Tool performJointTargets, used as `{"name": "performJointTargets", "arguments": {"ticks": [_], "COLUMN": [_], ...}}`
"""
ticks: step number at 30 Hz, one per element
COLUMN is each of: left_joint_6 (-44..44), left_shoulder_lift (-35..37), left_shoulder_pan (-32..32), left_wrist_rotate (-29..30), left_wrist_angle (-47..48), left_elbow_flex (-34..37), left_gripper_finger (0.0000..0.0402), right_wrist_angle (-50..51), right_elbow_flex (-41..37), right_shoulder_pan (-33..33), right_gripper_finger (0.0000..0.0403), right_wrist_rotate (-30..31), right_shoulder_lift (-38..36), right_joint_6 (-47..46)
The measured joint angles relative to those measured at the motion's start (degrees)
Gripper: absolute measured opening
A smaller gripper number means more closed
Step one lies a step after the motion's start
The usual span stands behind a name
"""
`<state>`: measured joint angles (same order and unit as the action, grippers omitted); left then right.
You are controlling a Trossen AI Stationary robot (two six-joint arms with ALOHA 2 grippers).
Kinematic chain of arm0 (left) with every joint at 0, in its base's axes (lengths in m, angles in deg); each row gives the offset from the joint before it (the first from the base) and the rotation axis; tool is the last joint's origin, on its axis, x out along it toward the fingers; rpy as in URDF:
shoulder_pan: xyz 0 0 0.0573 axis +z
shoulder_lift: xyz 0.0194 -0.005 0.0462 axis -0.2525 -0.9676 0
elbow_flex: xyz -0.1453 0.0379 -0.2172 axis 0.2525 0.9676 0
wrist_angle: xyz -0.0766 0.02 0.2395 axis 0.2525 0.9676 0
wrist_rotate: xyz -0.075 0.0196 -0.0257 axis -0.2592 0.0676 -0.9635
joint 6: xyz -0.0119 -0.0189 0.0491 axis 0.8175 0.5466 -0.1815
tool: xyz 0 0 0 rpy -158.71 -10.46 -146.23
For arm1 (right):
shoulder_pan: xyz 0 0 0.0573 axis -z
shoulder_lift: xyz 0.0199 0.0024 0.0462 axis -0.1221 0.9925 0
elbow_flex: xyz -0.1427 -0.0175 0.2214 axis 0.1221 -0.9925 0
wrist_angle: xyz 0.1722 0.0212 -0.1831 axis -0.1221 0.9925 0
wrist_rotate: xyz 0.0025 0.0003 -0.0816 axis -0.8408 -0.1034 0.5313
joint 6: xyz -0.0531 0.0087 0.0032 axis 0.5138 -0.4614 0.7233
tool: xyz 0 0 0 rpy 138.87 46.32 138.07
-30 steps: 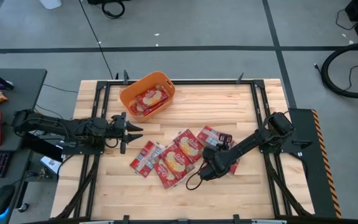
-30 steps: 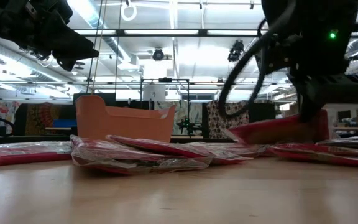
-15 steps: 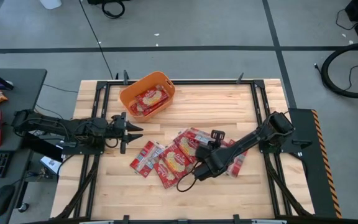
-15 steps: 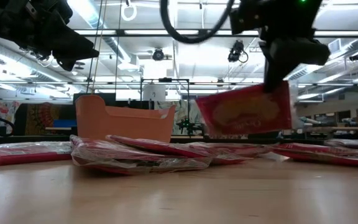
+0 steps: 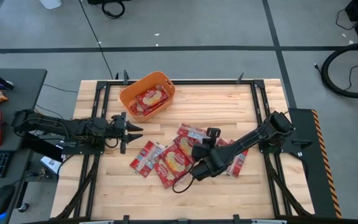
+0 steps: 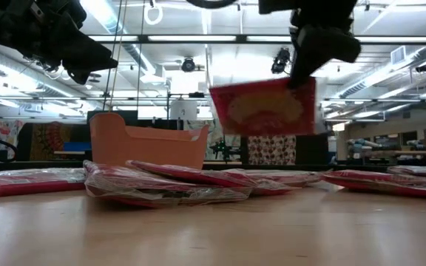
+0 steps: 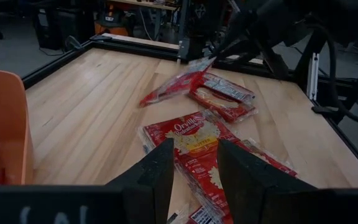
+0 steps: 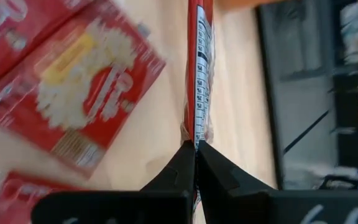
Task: Sort popcorn bags into baskets
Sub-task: Put the red popcorn bag into the orange bin
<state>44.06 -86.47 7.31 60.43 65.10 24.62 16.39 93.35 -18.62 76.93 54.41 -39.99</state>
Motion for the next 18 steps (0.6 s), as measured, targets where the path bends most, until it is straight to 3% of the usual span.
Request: {"name": "performJointTargets", "arguments": {"ticks": [10, 18], "left_joint_6": [-0.38, -1.39], "left_shoulder_lift": [-0.01, -0.01], "left_shoulder_pan": [0.0, 0.02], "left_wrist_rotate": [1.87, 1.95], "left_wrist_angle": [-0.01, -0.01], "left_elbow_flex": [0.0, 0.0], "left_gripper_finger": [0.0128, 0.0128], "right_wrist_angle": [-5.26, -21.4], "right_elbow_flex": [0.0, 0.0], "right_shoulder_pan": [3.97, 11.16], "right_gripper_finger": [0.0014, 0.0014], "right_wrist_rotate": [15.85, 21.9], "right_shoulder_lift": [0.0, 0.0], "right_joint_6": [11.72, 32.68]}}
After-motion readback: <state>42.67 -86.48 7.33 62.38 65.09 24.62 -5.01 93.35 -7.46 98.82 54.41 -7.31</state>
